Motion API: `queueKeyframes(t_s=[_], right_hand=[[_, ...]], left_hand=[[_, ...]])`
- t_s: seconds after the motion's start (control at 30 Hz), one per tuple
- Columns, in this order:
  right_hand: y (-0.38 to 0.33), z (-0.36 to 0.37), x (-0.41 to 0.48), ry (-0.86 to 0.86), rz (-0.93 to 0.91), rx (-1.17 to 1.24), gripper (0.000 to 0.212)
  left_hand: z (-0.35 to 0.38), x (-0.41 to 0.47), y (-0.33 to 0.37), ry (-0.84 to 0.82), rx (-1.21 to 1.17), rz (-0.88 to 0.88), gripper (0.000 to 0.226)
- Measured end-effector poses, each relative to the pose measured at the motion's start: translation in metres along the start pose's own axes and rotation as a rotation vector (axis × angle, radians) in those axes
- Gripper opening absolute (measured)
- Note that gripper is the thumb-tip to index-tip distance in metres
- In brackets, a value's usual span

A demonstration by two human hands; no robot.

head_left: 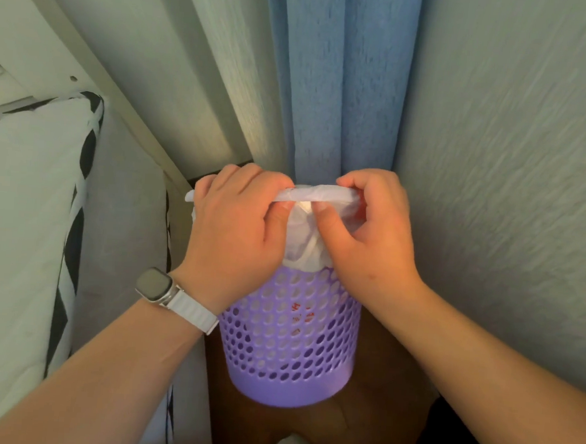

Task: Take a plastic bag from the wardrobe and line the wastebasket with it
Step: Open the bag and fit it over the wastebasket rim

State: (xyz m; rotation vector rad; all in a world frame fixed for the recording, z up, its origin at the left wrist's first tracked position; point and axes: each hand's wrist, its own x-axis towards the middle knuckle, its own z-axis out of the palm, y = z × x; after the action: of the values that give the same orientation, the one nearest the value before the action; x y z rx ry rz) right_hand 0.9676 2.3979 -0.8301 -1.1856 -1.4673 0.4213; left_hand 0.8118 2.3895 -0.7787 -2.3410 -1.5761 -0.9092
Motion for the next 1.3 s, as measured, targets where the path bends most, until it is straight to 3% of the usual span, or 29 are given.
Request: queueKeyframes(t_s=[0.2, 0.43, 0.67, 1.0, 1.1, 1.2, 1.3], right_hand=[[0.018, -0.009, 0.015, -0.029, -0.097, -0.013, 0.043], [0.017, -0.012, 0.019, 0.045, -0.062, 0.074, 0.034], [0.009, -0.012, 0.013, 0.066, -0.033, 0.037, 0.030], [0.002, -0.002, 0.003, 0.040, -0.027, 0.065, 0.025], [0.010, -0.002, 0.005, 0.011, -0.044, 0.119, 0.033], [0.017, -0.003, 0.008, -0.006, 0.039, 0.185, 0.042], [0.017, -0.004, 0.009, -0.013, 0.112, 0.218, 0.039]], left_hand=[[-0.003, 0.003, -0.018, 0.045, -0.087, 0.010, 0.012], [-0.003, 0.001, -0.011, 0.062, -0.211, -0.004, 0.020], [-0.010, 0.000, 0.012, 0.015, -0.093, 0.076, 0.033], [-0.003, -0.001, 0.012, 0.005, -0.013, 0.010, 0.019], [-0.006, 0.001, 0.004, 0.022, -0.004, -0.004, 0.020], [-0.006, 0.003, 0.000, 0.067, -0.020, -0.044, 0.022], [-0.004, 0.003, 0.002, 0.107, -0.047, -0.083, 0.025]])
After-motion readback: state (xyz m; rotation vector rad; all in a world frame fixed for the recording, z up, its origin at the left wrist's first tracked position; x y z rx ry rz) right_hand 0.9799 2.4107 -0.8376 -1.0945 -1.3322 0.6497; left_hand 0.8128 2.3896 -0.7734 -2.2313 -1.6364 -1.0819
